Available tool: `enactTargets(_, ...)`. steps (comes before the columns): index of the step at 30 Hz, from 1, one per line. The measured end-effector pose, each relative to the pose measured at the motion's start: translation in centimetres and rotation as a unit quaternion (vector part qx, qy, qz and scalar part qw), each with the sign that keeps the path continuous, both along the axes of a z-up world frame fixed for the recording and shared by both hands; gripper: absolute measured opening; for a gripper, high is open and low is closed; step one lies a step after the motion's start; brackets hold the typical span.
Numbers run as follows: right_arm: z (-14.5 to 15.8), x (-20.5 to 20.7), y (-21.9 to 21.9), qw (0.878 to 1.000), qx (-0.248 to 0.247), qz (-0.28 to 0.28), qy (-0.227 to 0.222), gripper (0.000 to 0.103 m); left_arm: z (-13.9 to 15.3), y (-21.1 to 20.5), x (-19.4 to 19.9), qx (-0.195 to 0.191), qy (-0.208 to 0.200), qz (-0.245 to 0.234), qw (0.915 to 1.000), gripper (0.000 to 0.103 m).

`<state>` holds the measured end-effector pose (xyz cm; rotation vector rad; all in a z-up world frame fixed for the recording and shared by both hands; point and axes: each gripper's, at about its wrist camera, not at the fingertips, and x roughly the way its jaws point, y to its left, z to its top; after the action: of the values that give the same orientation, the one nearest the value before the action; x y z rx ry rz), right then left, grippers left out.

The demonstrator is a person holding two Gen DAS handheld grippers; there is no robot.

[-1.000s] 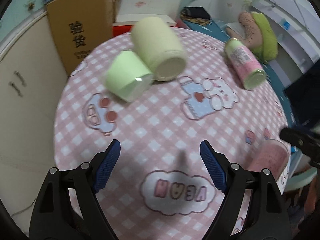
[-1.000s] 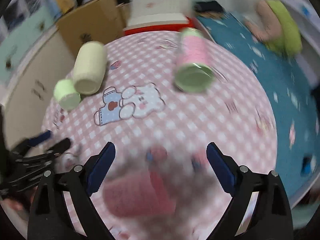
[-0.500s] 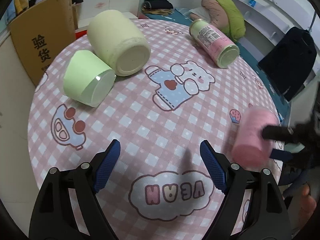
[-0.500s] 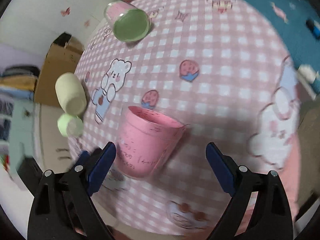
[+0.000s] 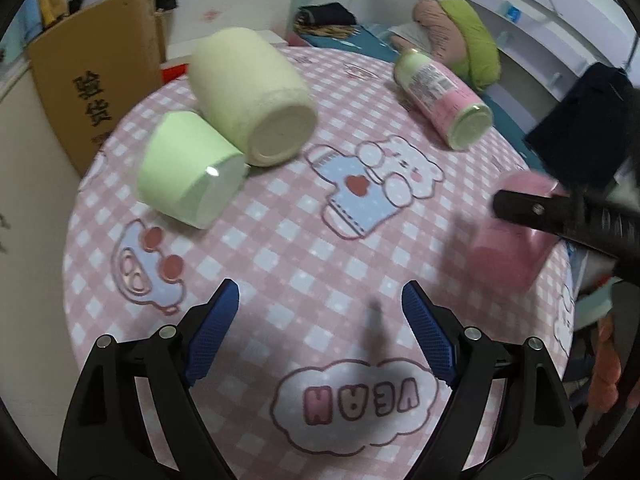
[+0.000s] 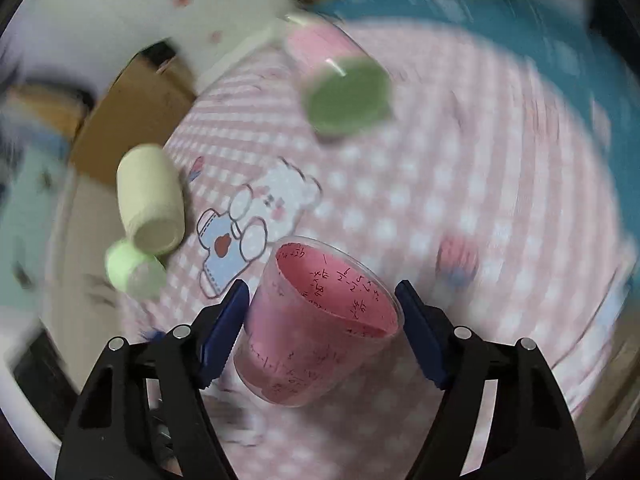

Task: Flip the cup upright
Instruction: 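Rotate the held pink cup with the right gripper until its rim faces up, then lower the pink cup upright onto the table and open the right gripper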

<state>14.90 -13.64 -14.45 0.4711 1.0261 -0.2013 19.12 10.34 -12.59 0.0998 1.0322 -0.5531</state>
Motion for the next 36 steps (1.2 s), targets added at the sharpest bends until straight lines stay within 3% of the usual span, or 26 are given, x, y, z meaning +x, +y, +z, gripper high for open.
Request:
enactTargets(1,1.3,0.0,1.2,0.996,-0.087,0.030,-0.017,0.072,0.2,0.1,-0.1,0.005,-0.006,0.010,0.9999,0.084)
enactTargets(2,1.9,-0.2,1.8,0.989,-0.135,0.044,-0.028,0.072,0.5,0.3,-0.1,0.008,-0.012,0.019,0.9997,0.084)
enactTargets(4,2.7,-0.8,3.4,0.963,-0.249,0.084,-0.063,0.072,0.9,0.5,-0.3,0.010,-0.017,0.037,0.9991,0.084)
enactTargets(7,1.4,-1.5,4.1,0.946,-0.286,0.131,-0.079,0.072,1.1,0.6,-0.5,0.008,-0.016,0.059,0.9981,0.084)
enactTargets(11,-1.0,-2.5,3.7,0.945,-0.274,0.151,-0.098,0.074,1.2,0.6,-1.2,0.017,-0.021,0.074,0.9969,0.084)
enactTargets(21,-1.5,-4.2,5.1,0.947,-0.218,0.205,-0.114,0.081,2.5,0.9,-3.8,0.047,-0.050,0.118,0.9907,0.089)
enactTargets(27,1.5,-8.9,3.4,0.957,-0.098,0.233,-0.145,0.081,5.1,1.6,-7.5,0.051,-0.084,0.166,0.9812,0.089)
enactTargets(30,4.1,-11.9,1.7,0.961,-0.062,0.204,-0.179,0.081,7.2,1.2,-10.9,0.037,-0.122,0.194,0.9728,0.089)
enactTargets(36,8.2,-17.5,-0.6,0.950,-0.129,0.111,-0.261,0.081,10.5,-1.8,-17.3,0.019,-0.176,0.216,0.9602,0.089)
